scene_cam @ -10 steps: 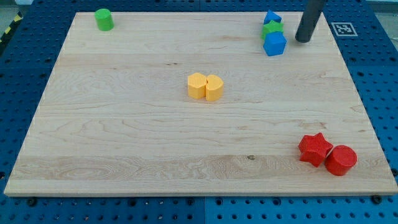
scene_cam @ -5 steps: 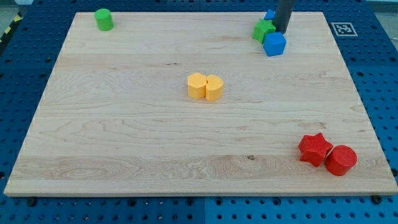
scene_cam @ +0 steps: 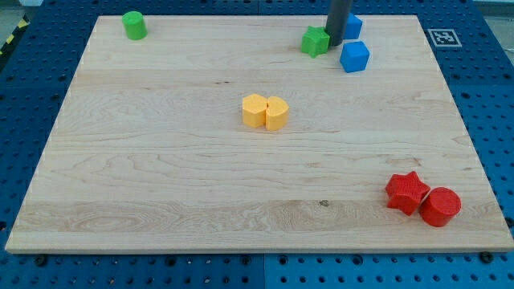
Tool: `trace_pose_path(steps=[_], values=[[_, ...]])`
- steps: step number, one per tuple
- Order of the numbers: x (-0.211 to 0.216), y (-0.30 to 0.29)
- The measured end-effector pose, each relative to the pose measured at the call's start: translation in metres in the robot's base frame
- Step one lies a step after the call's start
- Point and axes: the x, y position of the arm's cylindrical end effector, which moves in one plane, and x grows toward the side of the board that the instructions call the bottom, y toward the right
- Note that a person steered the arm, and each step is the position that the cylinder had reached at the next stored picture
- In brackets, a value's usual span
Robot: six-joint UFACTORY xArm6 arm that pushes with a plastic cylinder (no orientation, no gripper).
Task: Push green star to the bottom right of the green circle
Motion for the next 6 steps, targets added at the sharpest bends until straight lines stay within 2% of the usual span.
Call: trace_pose_path(steps=[3,6], values=[[0.021,-0.036],[0.021,-0.115]])
